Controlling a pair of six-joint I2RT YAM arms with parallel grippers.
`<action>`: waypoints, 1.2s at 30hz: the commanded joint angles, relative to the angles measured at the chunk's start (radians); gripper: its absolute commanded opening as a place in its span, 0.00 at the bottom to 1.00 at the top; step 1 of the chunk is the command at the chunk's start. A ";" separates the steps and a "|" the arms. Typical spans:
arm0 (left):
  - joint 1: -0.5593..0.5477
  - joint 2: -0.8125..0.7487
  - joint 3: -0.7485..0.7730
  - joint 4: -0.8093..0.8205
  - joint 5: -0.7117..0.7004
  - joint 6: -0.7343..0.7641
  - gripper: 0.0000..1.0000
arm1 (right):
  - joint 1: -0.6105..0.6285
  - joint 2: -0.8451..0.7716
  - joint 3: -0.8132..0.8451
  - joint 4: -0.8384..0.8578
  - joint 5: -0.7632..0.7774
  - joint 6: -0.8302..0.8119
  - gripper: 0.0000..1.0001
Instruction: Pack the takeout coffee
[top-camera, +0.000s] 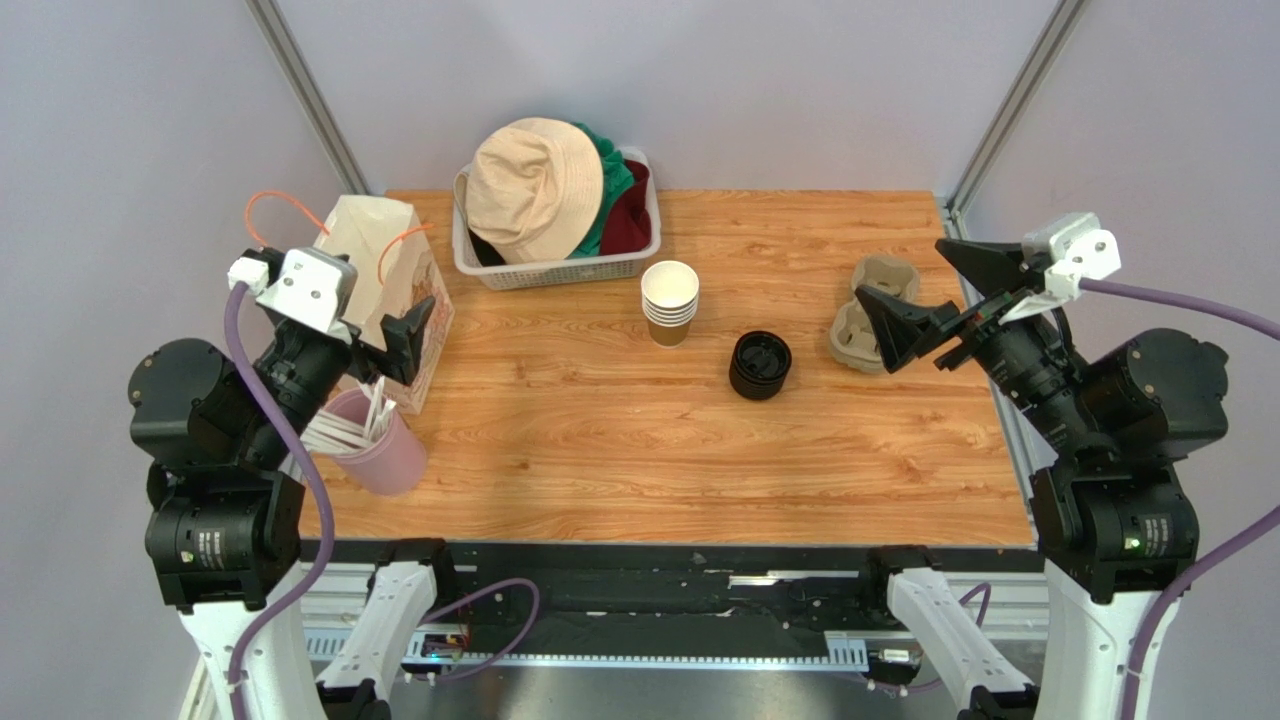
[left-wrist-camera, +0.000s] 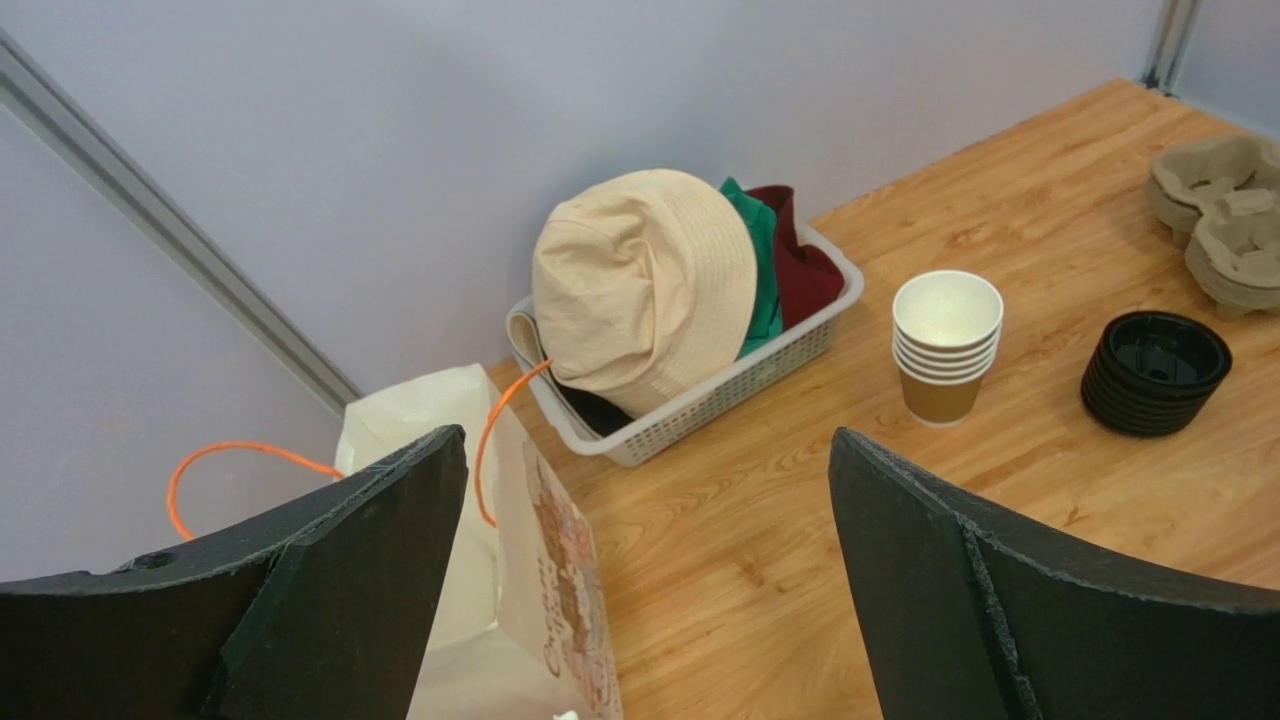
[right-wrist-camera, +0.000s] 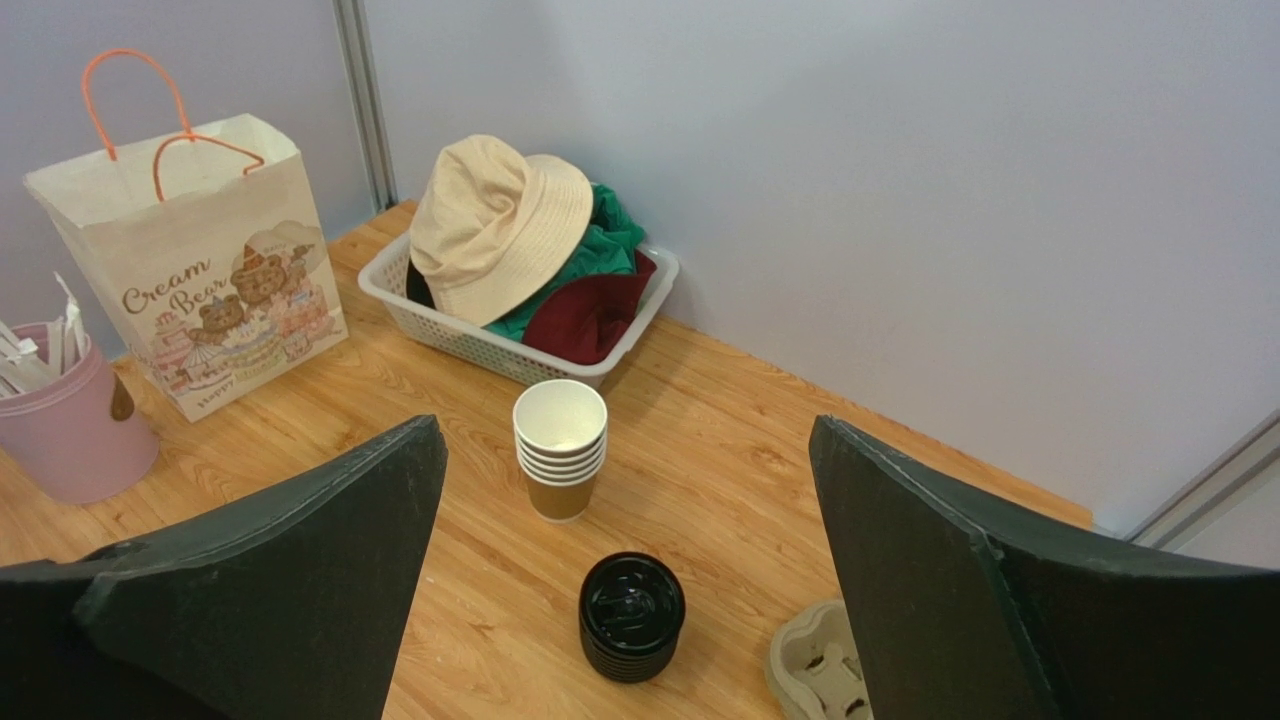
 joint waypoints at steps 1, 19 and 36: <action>0.006 0.004 -0.026 0.006 -0.011 0.076 0.99 | -0.004 0.014 -0.045 0.053 0.048 -0.061 0.99; 0.006 0.052 -0.158 0.021 -0.210 0.117 0.99 | -0.004 0.199 -0.254 0.099 0.440 -0.237 0.97; 0.005 0.035 -0.313 0.116 -0.398 0.099 0.99 | -0.004 0.585 -0.134 0.032 0.746 -0.388 0.93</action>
